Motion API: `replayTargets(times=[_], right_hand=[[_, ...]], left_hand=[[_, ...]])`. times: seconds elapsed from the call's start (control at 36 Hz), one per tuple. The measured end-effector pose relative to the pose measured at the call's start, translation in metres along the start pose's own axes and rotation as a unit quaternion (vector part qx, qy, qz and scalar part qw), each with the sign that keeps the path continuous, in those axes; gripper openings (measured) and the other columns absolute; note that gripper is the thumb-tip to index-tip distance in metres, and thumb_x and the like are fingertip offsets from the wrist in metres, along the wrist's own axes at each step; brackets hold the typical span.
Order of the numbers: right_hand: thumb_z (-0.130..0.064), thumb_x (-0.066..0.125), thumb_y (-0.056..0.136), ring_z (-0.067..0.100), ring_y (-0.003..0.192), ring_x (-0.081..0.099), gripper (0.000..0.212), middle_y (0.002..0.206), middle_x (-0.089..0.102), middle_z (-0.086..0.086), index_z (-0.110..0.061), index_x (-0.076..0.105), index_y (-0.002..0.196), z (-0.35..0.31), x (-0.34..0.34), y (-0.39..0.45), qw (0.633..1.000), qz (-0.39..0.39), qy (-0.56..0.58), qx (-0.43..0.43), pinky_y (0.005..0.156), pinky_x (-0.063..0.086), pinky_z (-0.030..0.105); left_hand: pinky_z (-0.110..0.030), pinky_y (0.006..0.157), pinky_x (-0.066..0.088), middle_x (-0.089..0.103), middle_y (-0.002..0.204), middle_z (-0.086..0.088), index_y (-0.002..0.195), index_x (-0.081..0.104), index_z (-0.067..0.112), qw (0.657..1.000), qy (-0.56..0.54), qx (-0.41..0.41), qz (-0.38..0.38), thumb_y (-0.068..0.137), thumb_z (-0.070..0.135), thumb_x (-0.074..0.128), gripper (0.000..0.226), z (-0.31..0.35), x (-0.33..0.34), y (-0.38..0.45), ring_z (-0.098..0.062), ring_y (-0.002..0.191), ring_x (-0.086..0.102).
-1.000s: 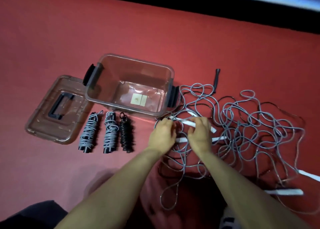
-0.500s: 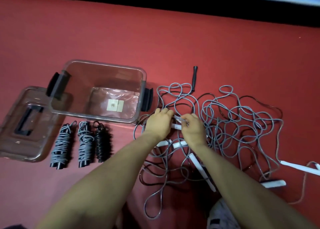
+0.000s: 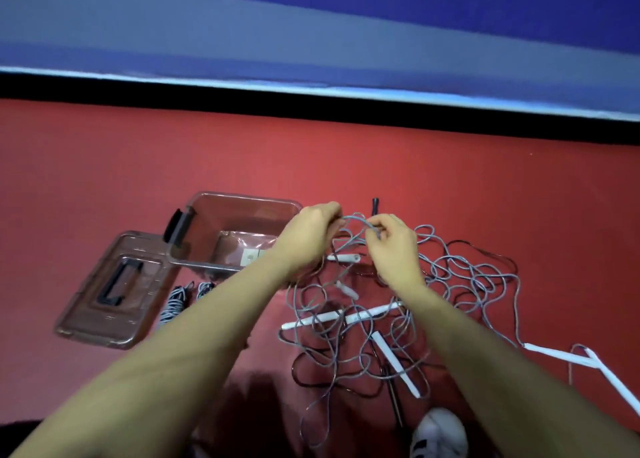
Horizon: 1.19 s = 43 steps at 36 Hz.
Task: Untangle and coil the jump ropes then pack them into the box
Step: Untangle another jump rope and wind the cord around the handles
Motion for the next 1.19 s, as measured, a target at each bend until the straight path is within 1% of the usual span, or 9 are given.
replayTargets(times=[0.36, 0.47, 0.56, 0.67, 0.81, 0.92, 1.03, 1.11, 1.19], right_hand=[[0.001, 0.059, 0.086, -0.006, 0.048, 0.045, 0.017, 0.068, 0.053, -0.012, -0.009, 0.066, 0.098, -0.083, -0.042, 0.006, 0.988, -0.115, 0.1, 0.034, 0.054, 0.035, 0.009], [0.009, 0.048, 0.084, 0.001, 0.059, 0.051, 0.032, 0.081, 0.061, 0.002, -0.016, 0.063, 0.099, -0.106, -0.048, 0.001, 0.977, -0.17, 0.117, 0.052, 0.054, 0.042, 0.013], [0.009, 0.049, 0.083, 0.035, 0.094, 0.061, 0.033, 0.107, 0.065, 0.02, -0.013, 0.063, 0.103, -0.115, -0.051, 0.0, 0.976, -0.176, 0.122, 0.049, 0.078, 0.051, 0.031], [-0.01, 0.062, 0.088, 0.024, 0.08, 0.054, 0.01, 0.093, 0.057, 0.013, -0.007, 0.07, 0.094, -0.121, -0.055, 0.003, 0.988, -0.154, 0.028, -0.013, 0.067, 0.039, 0.018], [-0.019, 0.065, 0.088, 0.025, 0.079, 0.058, 0.018, 0.082, 0.06, 0.014, -0.007, 0.066, 0.075, -0.126, -0.062, 0.005, 0.991, -0.133, 0.009, -0.031, 0.074, 0.041, 0.036], [-0.015, 0.063, 0.089, 0.023, 0.065, 0.058, 0.02, 0.08, 0.058, 0.014, -0.004, 0.065, 0.072, -0.134, -0.07, 0.006, 0.994, -0.077, 0.068, -0.03, 0.065, 0.045, 0.026], [-0.014, 0.058, 0.093, 0.006, 0.046, 0.051, 0.019, 0.062, 0.056, 0.006, -0.007, 0.067, 0.078, -0.141, -0.08, 0.008, 0.979, -0.085, 0.186, 0.007, 0.056, 0.043, 0.018], [-0.015, 0.057, 0.094, 0.011, 0.048, 0.052, 0.02, 0.06, 0.057, 0.007, -0.011, 0.069, 0.078, -0.143, -0.083, 0.01, 0.958, -0.08, 0.275, 0.029, 0.057, 0.046, 0.022], [-0.016, 0.057, 0.094, 0.013, 0.052, 0.052, 0.022, 0.059, 0.057, 0.007, -0.009, 0.069, 0.077, -0.148, -0.084, 0.011, 0.929, -0.081, 0.356, 0.051, 0.056, 0.045, 0.023]], left_hand=[[-0.034, 0.066, 0.05, 0.056, 0.067, 0.004, 0.09, 0.062, 0.005, 0.985, -0.064, 0.081, 0.135, 0.094, 0.013, 0.056, 0.011, 0.082, -0.112, 0.006, -0.022, 0.062, 0.064], [-0.03, 0.065, 0.05, 0.053, 0.063, 0.012, 0.09, 0.061, 0.005, 0.982, -0.065, 0.1, 0.149, 0.094, 0.011, 0.056, 0.01, 0.097, -0.137, 0.013, -0.015, 0.056, 0.064], [-0.03, 0.066, 0.051, 0.058, 0.062, 0.002, 0.089, 0.063, 0.005, 0.976, -0.077, 0.106, 0.174, 0.094, 0.011, 0.056, 0.01, 0.103, -0.151, 0.018, -0.012, 0.055, 0.063], [-0.022, 0.067, 0.05, 0.061, 0.064, -0.001, 0.094, 0.064, 0.004, 0.967, -0.119, 0.092, 0.206, 0.094, 0.012, 0.056, 0.012, 0.109, -0.161, 0.02, -0.008, 0.053, 0.062], [-0.021, 0.077, 0.051, 0.064, 0.094, -0.002, 0.127, 0.052, 0.006, 0.971, -0.175, 0.05, 0.156, 0.095, 0.013, 0.051, 0.033, 0.114, -0.156, 0.012, -0.01, 0.072, 0.066], [-0.034, 0.089, 0.048, 0.056, 0.123, -0.009, 0.136, 0.042, 0.005, 0.983, -0.141, -0.013, 0.12, 0.091, 0.005, 0.043, 0.045, 0.106, -0.139, 0.001, -0.022, 0.09, 0.064], [-0.017, 0.091, 0.032, 0.048, 0.131, -0.012, 0.135, 0.044, 0.004, 0.996, -0.07, -0.04, 0.029, 0.087, 0.006, 0.05, 0.048, 0.098, -0.119, -0.015, -0.024, 0.113, 0.052], [-0.016, 0.085, 0.031, 0.048, 0.13, -0.011, 0.137, 0.044, 0.008, 0.996, -0.052, -0.052, -0.044, 0.088, 0.015, 0.059, 0.052, 0.093, -0.105, -0.025, -0.022, 0.109, 0.052], [-0.017, 0.068, 0.035, 0.058, 0.108, -0.003, 0.11, 0.058, 0.019, 0.995, -0.083, -0.011, -0.058, 0.089, 0.026, 0.064, 0.023, 0.093, -0.094, -0.032, -0.01, 0.078, 0.052]])
Point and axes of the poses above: each hand's wrist, its own y-axis towards the middle knuckle, its own x-axis out of the palm, z = x × y, the point moved 2 cm from there along y, towards the middle knuckle
